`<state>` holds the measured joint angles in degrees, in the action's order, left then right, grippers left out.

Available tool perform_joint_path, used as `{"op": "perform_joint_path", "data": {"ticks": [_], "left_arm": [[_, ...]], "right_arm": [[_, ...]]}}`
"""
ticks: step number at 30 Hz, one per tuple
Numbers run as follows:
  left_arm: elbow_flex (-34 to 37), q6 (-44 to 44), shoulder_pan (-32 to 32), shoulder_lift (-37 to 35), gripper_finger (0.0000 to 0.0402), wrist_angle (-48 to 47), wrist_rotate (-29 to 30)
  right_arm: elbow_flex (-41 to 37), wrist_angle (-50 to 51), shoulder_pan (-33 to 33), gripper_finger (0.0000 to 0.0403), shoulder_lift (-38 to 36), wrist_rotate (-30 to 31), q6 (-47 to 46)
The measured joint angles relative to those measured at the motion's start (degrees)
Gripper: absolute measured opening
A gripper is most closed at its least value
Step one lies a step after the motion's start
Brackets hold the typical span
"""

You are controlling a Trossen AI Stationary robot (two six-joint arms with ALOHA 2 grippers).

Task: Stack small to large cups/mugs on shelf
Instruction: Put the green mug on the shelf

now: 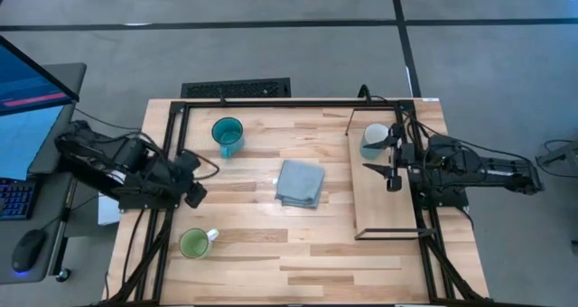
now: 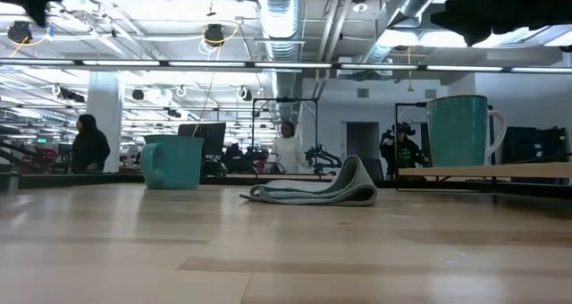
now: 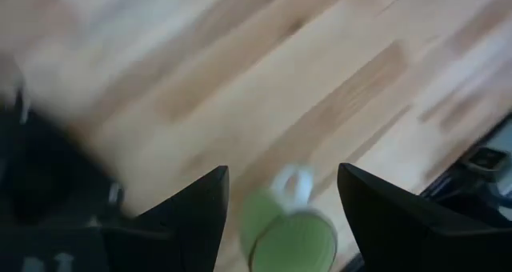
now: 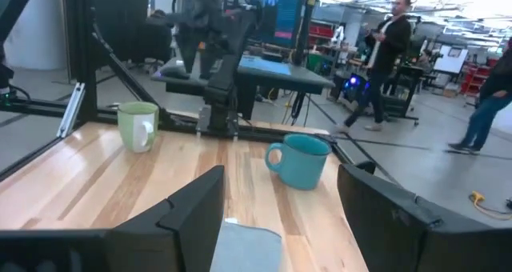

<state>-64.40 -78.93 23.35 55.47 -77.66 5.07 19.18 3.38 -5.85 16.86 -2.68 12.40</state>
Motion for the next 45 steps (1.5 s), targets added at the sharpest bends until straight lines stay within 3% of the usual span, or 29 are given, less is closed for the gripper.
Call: {"op": "perform_joint_path", "data": {"ticks": [12, 21, 40, 45], "left_arm": [[-0.02, -24.76, 13.47, 10.18, 0.0226, 6.79, -9.96], [-0.02, -34.93, 20.31, 16.04, 0.0226, 7.96, -13.58], [-0.02, -56.64, 26.22, 23.47, 0.0226, 11.24, -14.57], [0.15, -57.47, 26.26, 23.44, 0.0226, 8.34, -14.7]], "right_arm": [[0.02, 2.62, 0.12, 0.0265, -0.02, -0.21, -0.43], [0.02, 8.65, 0.17, 0.0265, -0.01, -0.48, -2.07], [0.02, 7.06, 5.24, 0.0265, -0.01, -0.57, 1.62], [0.02, 7.32, 5.51, 0.0265, -0.02, -0.59, 1.62]]}}
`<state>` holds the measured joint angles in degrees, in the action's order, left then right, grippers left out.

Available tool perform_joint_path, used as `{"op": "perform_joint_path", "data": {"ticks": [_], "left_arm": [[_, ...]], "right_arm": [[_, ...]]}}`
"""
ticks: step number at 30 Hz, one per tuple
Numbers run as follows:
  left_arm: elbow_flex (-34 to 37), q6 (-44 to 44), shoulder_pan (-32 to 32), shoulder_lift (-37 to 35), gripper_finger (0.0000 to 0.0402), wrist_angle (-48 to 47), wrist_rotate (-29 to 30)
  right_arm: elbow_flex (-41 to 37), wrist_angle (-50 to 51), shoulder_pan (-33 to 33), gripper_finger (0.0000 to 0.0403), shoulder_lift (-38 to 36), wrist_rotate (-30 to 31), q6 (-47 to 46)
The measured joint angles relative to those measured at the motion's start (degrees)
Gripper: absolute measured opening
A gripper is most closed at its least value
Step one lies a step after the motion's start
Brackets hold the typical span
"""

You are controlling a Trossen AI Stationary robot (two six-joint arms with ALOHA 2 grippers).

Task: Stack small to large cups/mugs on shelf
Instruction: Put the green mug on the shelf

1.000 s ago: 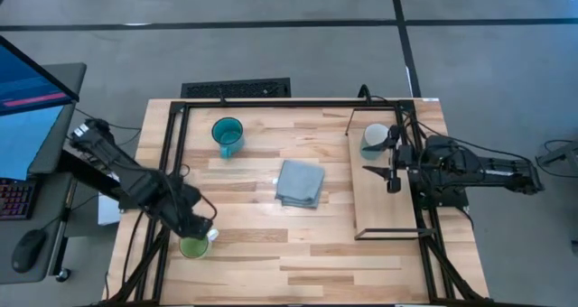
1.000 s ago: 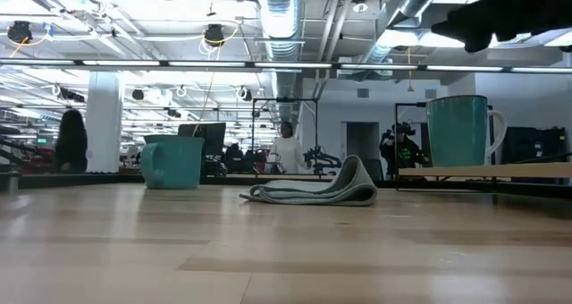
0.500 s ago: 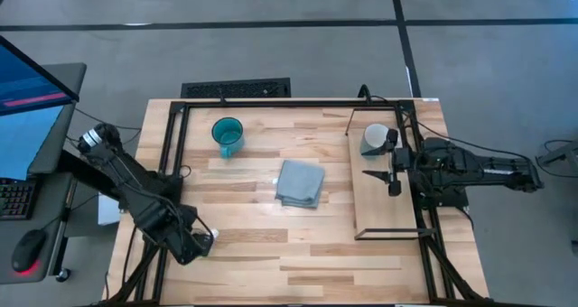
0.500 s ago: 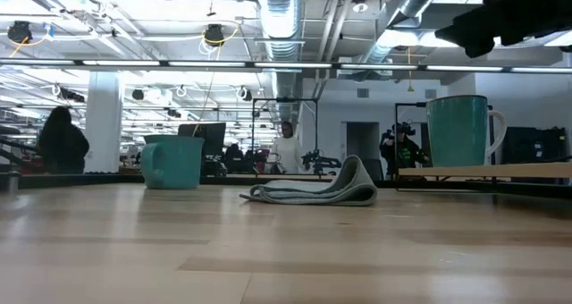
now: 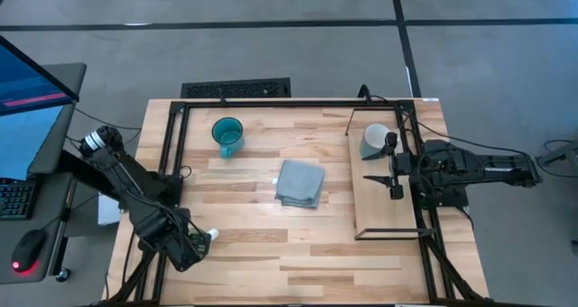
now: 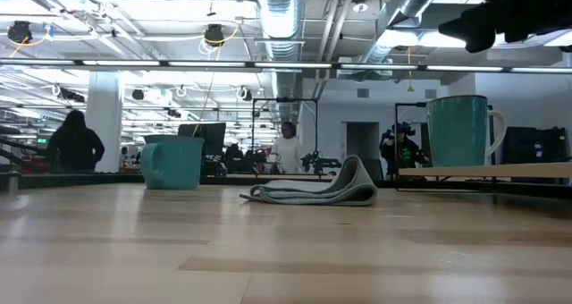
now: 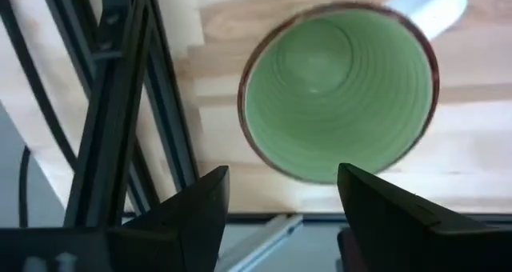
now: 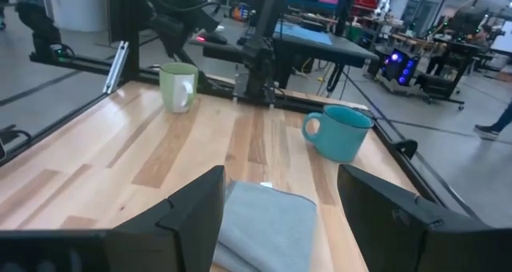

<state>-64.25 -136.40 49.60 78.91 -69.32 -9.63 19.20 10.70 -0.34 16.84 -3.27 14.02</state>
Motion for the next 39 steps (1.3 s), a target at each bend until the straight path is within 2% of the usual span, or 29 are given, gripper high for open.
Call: {"op": "perform_joint_path", "data": {"ticks": [19, 30, 34, 39], "left_arm": [[9.07, 0.48, 0.78, -0.02, 0.0226, 4.91, 0.82], [9.18, 0.71, 1.03, -0.02, 0.0224, 5.05, -0.43], [9.18, 1.08, 1.01, -0.02, 0.0202, 5.32, -0.18], [9.18, 2.82, 1.01, -0.02, 0.0154, 5.4, 1.94]], "right_arm": [[0.0, 0.58, -0.02, 0.0265, 0.01, 0.02, -0.05], [0.0, 1.07, -0.02, 0.0265, 0.02, 0.04, -0.04], [0.0, 1.39, -0.02, 0.0265, 0.02, 0.04, -0.05], [0.0, 1.38, -0.02, 0.0265, 0.02, 0.04, -0.04]]}}
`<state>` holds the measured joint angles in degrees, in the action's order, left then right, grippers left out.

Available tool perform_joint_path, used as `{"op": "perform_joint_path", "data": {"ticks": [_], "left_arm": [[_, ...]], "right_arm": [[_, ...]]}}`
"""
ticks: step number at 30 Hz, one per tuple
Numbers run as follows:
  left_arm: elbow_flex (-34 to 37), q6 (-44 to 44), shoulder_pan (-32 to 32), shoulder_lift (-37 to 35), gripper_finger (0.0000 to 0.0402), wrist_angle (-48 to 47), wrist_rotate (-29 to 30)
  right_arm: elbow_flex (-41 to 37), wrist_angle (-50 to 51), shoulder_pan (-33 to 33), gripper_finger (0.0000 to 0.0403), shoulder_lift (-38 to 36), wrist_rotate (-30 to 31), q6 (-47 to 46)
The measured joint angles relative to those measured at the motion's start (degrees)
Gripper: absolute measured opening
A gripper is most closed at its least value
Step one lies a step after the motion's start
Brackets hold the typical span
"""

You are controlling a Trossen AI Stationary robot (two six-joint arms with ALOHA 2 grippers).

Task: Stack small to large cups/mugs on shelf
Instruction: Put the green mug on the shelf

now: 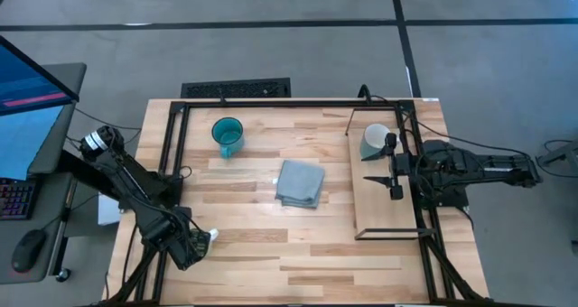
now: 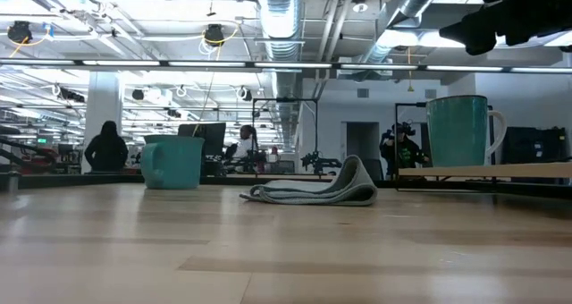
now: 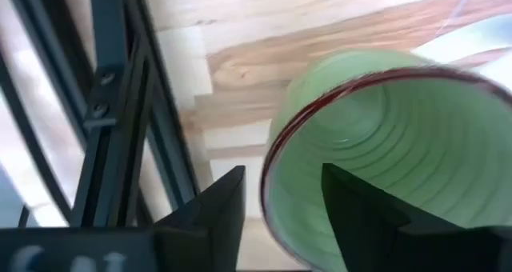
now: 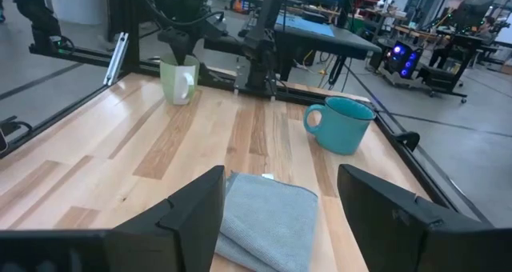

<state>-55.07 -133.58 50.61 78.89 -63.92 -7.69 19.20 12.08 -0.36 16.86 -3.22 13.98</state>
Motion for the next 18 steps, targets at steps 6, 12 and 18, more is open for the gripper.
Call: {"op": "perform_joint_path", "data": {"ticks": [6, 12, 18], "left_arm": [[0.0, 3.25, 0.0, 0.0, 0.0096, -0.12, 1.93], [0.0, 3.54, -0.02, 0.0, 0.0043, -2.03, 2.08], [-0.2, 4.13, -0.88, -0.13, 0.0009, -2.91, 2.35]], "right_arm": [[0.0, 0.94, 0.0, 0.0265, 0.0, 0.0, -0.02], [0.0, 1.64, 0.0, 0.0265, 0.0, 0.0, -0.02], [0.0, 1.64, 0.0, 0.0265, -0.02, 0.0, -0.02]]}}
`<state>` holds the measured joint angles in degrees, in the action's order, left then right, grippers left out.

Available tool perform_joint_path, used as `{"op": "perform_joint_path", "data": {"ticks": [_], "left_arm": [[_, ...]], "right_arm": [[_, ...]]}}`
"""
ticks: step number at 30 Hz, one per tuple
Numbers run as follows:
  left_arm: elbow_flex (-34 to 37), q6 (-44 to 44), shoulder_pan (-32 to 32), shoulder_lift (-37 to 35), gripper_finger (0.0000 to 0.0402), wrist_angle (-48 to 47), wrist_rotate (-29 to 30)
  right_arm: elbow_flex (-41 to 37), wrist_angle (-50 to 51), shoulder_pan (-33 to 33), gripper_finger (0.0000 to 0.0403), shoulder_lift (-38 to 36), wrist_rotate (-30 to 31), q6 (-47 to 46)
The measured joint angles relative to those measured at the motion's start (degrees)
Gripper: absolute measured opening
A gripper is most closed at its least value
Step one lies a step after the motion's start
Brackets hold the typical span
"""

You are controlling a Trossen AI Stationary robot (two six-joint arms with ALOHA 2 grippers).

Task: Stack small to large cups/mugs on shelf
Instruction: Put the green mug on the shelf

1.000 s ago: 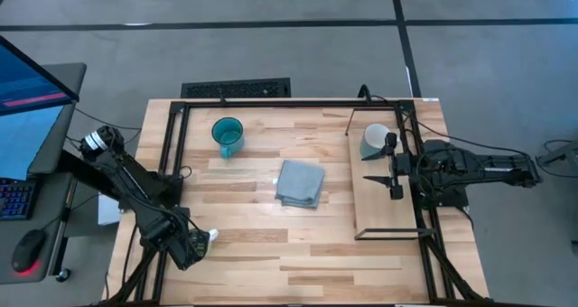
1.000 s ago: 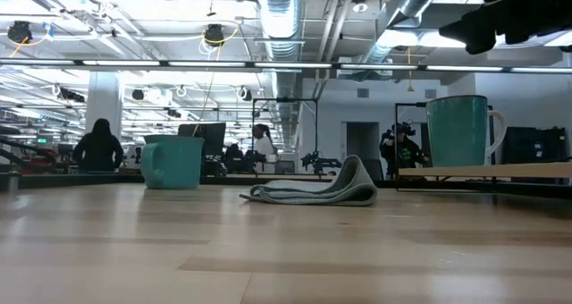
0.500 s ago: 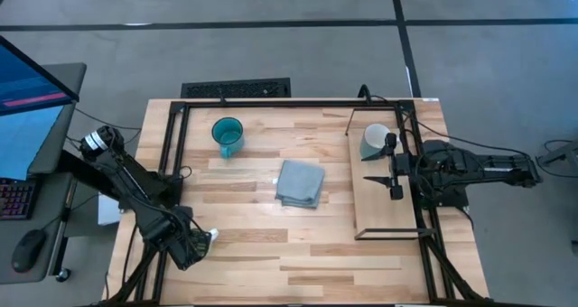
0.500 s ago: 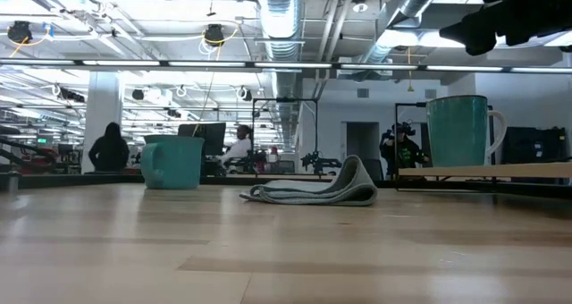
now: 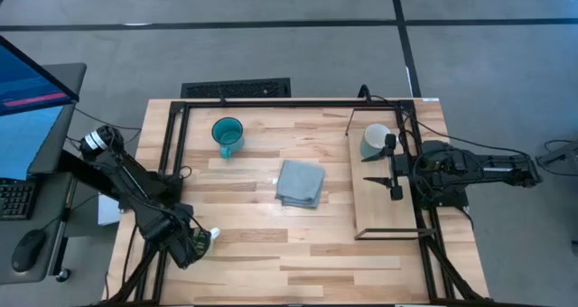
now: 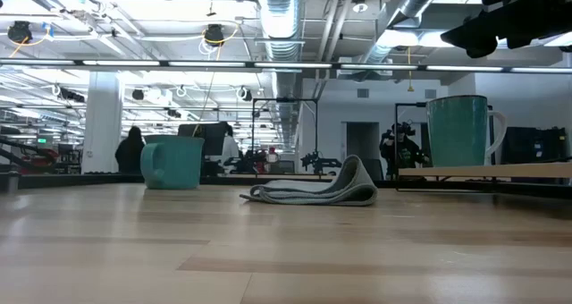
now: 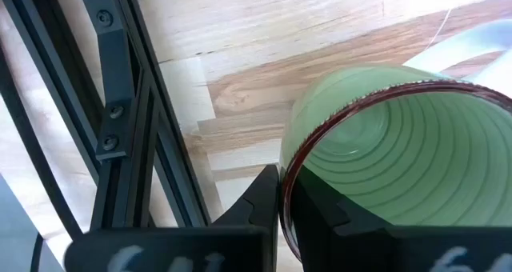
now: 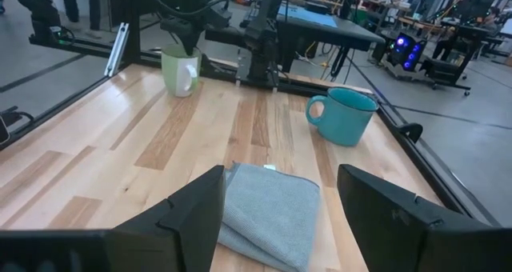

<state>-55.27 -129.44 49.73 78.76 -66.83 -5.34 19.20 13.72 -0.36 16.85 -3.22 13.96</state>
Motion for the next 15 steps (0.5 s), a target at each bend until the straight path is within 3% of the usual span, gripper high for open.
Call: {"op": "perform_joint_path", "data": {"ticks": [4, 8, 15], "left_arm": [[-0.06, 0.87, -1.66, -0.06, 0.0006, -0.23, 1.15], [0.09, 2.32, -4.44, 0.09, 0.0005, -0.57, 7.37], [0.11, 15.18, -12.33, 0.09, 0.0002, 0.86, 12.18]], "right_arm": [[0.0, 0.0, 0.0, 0.0265, 0.0, 0.02, -0.02], [0.0, 0.0, 0.0, 0.0265, 0.0, 0.02, 0.0], [0.0, 0.0, 0.0, 0.0265, 0.0, 0.02, -0.02]]}}
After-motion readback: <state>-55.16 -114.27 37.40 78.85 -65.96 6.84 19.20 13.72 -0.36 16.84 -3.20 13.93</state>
